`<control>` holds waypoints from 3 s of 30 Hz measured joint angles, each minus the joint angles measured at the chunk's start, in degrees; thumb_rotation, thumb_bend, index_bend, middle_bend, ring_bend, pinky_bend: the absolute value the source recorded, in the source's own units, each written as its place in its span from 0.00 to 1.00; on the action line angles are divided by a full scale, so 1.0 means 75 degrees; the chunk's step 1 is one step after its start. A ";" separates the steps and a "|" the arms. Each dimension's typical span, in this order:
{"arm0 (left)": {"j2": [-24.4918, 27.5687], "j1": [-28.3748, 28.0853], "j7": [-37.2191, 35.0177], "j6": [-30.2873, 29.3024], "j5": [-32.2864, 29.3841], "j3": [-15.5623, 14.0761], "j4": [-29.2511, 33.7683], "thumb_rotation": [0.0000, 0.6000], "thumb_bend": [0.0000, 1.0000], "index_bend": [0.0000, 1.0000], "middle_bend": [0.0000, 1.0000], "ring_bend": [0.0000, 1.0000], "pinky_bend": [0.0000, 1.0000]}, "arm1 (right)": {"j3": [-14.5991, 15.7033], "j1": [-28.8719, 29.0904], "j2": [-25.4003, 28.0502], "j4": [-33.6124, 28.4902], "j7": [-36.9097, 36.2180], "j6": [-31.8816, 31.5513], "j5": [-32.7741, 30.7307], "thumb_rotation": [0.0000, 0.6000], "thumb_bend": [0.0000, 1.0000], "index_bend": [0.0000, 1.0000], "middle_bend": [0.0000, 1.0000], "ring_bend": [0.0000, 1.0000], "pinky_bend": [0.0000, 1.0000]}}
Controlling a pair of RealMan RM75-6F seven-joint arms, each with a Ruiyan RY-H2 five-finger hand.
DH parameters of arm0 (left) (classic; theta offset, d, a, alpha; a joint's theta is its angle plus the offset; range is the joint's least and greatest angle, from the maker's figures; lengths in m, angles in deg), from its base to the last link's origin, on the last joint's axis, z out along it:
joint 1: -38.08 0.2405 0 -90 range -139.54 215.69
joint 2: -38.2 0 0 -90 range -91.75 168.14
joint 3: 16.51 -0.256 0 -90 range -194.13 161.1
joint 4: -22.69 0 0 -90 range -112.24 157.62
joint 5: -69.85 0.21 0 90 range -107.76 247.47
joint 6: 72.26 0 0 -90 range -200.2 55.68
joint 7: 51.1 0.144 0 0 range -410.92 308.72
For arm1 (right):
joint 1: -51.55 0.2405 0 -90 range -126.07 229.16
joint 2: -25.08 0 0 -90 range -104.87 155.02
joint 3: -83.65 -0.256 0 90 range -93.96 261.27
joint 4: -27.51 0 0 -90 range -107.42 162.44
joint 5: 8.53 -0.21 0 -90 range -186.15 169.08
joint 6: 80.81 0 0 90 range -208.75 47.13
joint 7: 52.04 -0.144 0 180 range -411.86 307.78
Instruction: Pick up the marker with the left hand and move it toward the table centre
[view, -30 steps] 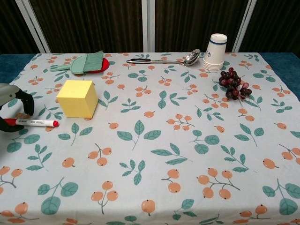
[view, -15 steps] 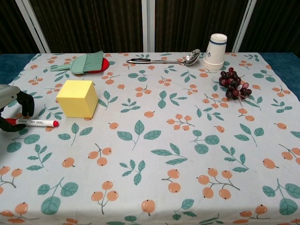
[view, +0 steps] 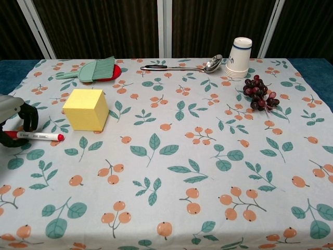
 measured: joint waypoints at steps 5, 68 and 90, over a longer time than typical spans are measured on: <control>-0.0019 -0.0002 0.0049 -0.0038 -0.0016 -0.0015 0.0021 1.00 0.35 0.53 0.58 0.34 0.20 | 0.0001 0.0003 0.0001 0.0007 -0.0011 0.0009 -0.0008 1.00 0.15 0.05 0.14 0.00 0.00; -0.0354 -0.0441 -0.6468 -0.1226 0.3690 -0.1282 -0.5302 1.00 0.44 0.66 0.70 0.44 0.25 | -0.0026 -0.0111 0.0106 -0.0402 0.0382 -0.0234 0.0012 1.00 0.15 0.05 0.15 0.00 0.00; -0.1586 -0.1522 -0.7149 -0.0726 0.3927 -0.1323 -0.6300 1.00 0.44 0.66 0.70 0.44 0.25 | -0.0082 -0.0125 0.0130 -0.0414 0.0442 -0.0196 -0.0131 1.00 0.15 0.05 0.15 0.00 0.00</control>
